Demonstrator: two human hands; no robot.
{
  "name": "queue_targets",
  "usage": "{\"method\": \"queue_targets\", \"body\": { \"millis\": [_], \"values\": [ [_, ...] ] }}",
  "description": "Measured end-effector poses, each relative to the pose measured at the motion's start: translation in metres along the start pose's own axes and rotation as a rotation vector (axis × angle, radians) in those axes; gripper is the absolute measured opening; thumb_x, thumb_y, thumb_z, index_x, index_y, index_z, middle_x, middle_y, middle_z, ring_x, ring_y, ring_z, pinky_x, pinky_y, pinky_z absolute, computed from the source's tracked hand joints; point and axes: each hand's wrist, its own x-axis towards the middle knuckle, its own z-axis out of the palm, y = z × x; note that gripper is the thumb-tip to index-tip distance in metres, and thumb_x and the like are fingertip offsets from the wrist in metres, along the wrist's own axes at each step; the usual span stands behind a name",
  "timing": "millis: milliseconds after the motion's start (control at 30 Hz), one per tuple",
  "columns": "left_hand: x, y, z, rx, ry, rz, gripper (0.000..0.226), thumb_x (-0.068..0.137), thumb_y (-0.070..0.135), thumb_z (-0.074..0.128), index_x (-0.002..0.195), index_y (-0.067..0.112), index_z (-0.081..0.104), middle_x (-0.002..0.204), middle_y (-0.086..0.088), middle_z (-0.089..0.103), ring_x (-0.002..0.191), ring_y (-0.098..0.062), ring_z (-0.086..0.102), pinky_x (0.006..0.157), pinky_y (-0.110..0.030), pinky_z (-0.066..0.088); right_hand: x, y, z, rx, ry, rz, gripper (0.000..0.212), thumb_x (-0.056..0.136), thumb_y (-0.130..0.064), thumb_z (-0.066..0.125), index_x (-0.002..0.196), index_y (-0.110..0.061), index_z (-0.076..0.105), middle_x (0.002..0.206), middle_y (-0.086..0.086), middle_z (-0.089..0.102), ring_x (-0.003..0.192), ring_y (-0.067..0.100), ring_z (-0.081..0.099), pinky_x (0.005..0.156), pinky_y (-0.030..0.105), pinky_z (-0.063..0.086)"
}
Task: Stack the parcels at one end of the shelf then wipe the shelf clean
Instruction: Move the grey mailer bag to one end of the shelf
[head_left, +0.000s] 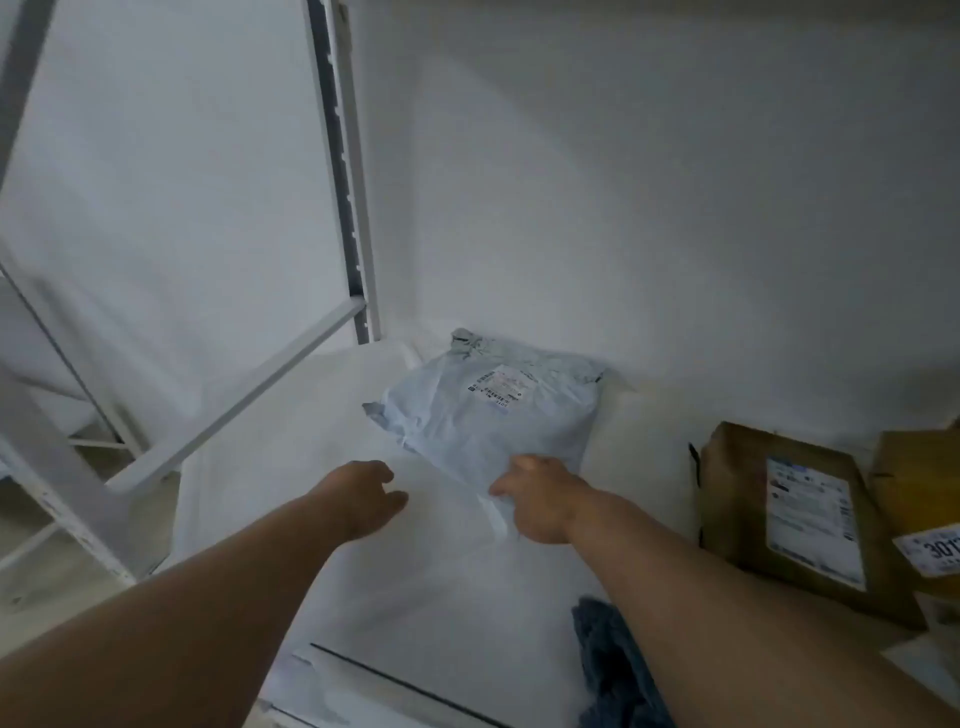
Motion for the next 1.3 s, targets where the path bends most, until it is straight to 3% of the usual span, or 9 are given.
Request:
{"method": "queue_targets", "body": {
  "millis": [200,400,633,733,800,867,933,1100,1300],
  "values": [
    [0.006,-0.012,0.0,-0.012,-0.076,0.035,0.056,0.093,0.049,0.049,0.141,0.022,0.043,0.146,-0.002,0.044,0.133,-0.02,0.043,0.111,-0.031,0.033,-0.001,-0.025,0.006,-0.05,-0.067,0.079,0.057,0.093,-0.019,0.042,0.148,-0.034,0.036,0.163,-0.007,0.003,0.147,0.028,0.01,0.12,0.044,0.014],
    [0.002,-0.016,0.002,0.051,-0.098,0.096,0.056,0.094,0.049,0.047,0.143,0.023,0.04,0.147,-0.002,0.042,0.133,-0.021,0.042,0.11,-0.029,0.032,-0.004,-0.019,-0.007,-0.11,0.225,0.269,0.054,0.087,-0.021,0.042,0.141,-0.017,0.041,0.149,0.001,0.039,0.134,0.029,0.039,0.112,0.046,0.028],
    [0.003,-0.006,0.003,0.003,-0.075,0.147,0.056,0.093,0.051,0.047,0.142,0.024,0.042,0.143,-0.001,0.046,0.13,-0.02,0.045,0.109,-0.029,0.034,-0.022,0.014,-0.035,-0.008,0.482,0.531,0.049,0.093,-0.025,0.044,0.139,-0.008,0.041,0.138,0.01,0.042,0.125,0.032,0.043,0.101,0.045,0.04],
    [-0.002,0.014,-0.007,-0.328,-0.038,0.107,0.06,0.094,0.06,0.038,0.139,0.02,0.045,0.14,-0.005,0.05,0.127,-0.025,0.048,0.109,-0.035,0.034,-0.029,0.019,-0.042,0.007,0.641,0.469,0.037,0.092,-0.024,0.048,0.125,-0.008,0.053,0.127,0.012,0.051,0.118,0.033,0.046,0.091,0.043,0.044],
    [-0.006,0.035,-0.02,-0.879,-0.051,-0.002,0.067,0.09,0.069,0.031,0.133,0.019,0.046,0.134,-0.009,0.054,0.118,-0.028,0.055,0.106,-0.046,0.038,-0.036,0.017,-0.044,-0.044,0.687,0.371,0.032,0.09,-0.023,0.05,0.117,-0.009,0.06,0.122,0.012,0.056,0.115,0.034,0.047,0.089,0.041,0.044],
    [-0.007,0.05,-0.035,-1.32,-0.077,-0.138,0.078,0.085,0.077,0.029,0.138,0.021,0.041,0.129,-0.007,0.056,0.111,-0.029,0.058,0.102,-0.052,0.041,-0.043,0.017,-0.045,-0.074,0.661,0.283,0.027,0.09,-0.024,0.053,0.108,-0.01,0.066,0.116,0.01,0.062,0.113,0.033,0.048,0.087,0.039,0.046],
    [-0.003,0.06,-0.046,-1.443,-0.103,-0.202,0.079,0.081,0.078,0.038,0.132,0.018,0.046,0.124,-0.007,0.058,0.107,-0.029,0.06,0.097,-0.053,0.046,-0.053,0.02,-0.046,-0.011,0.587,0.236,0.023,0.088,-0.026,0.061,0.101,-0.01,0.072,0.109,0.01,0.067,0.108,0.031,0.054,0.086,0.036,0.05],
    [0.004,0.082,-0.04,-1.321,-0.156,-0.184,0.006,0.092,0.011,0.059,0.096,0.006,0.06,0.103,-0.014,0.065,0.077,-0.023,0.065,0.079,-0.04,0.053,-0.078,0.033,-0.055,0.1,0.514,0.291,0.017,0.088,-0.015,0.06,0.098,-0.008,0.071,0.105,0.011,0.068,0.095,0.028,0.063,0.081,0.032,0.052],
    [-0.003,0.103,-0.016,-0.869,0.022,0.108,0.045,0.092,0.009,0.054,0.135,0.023,0.051,0.091,-0.008,0.068,0.071,-0.021,0.066,0.063,-0.028,0.055,-0.085,0.044,-0.066,0.061,0.738,0.3,0.009,0.091,-0.01,0.054,0.098,-0.012,0.06,0.108,0.009,0.058,0.094,0.028,0.061,0.07,0.029,0.041]
  ]
}}
